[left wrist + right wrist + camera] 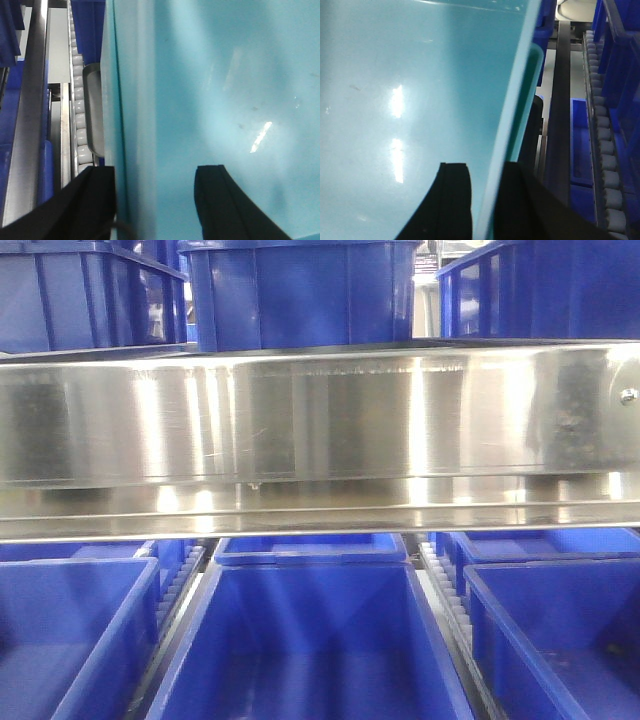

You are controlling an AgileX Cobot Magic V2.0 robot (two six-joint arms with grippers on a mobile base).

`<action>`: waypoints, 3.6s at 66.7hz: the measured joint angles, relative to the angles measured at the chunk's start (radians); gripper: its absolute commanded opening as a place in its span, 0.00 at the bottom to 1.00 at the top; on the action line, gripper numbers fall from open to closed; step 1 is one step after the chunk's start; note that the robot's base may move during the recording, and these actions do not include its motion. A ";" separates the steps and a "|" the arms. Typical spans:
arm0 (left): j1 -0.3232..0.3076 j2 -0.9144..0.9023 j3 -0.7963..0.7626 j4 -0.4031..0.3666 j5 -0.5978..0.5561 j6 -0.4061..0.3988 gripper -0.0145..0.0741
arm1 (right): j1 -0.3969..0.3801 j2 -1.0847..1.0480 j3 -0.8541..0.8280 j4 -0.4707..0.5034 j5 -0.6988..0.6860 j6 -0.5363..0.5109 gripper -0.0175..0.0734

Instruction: Move two blue bins to right shelf middle

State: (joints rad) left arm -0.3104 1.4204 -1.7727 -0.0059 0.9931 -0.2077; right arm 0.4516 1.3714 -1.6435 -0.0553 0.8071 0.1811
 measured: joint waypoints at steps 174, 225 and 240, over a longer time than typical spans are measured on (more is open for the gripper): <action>0.004 0.025 -0.001 0.011 -0.206 0.016 0.04 | -0.004 0.005 0.000 -0.019 -0.001 0.004 0.02; 0.004 0.025 -0.001 0.011 -0.206 0.016 0.04 | -0.004 0.005 0.000 -0.019 -0.001 0.004 0.02; 0.004 0.025 -0.001 0.011 -0.206 0.016 0.04 | -0.004 0.005 0.000 -0.019 0.001 0.006 0.02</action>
State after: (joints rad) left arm -0.3066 1.4458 -1.7733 0.0053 0.7867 -0.1915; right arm 0.4480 1.3765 -1.6435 -0.0745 0.8085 0.1873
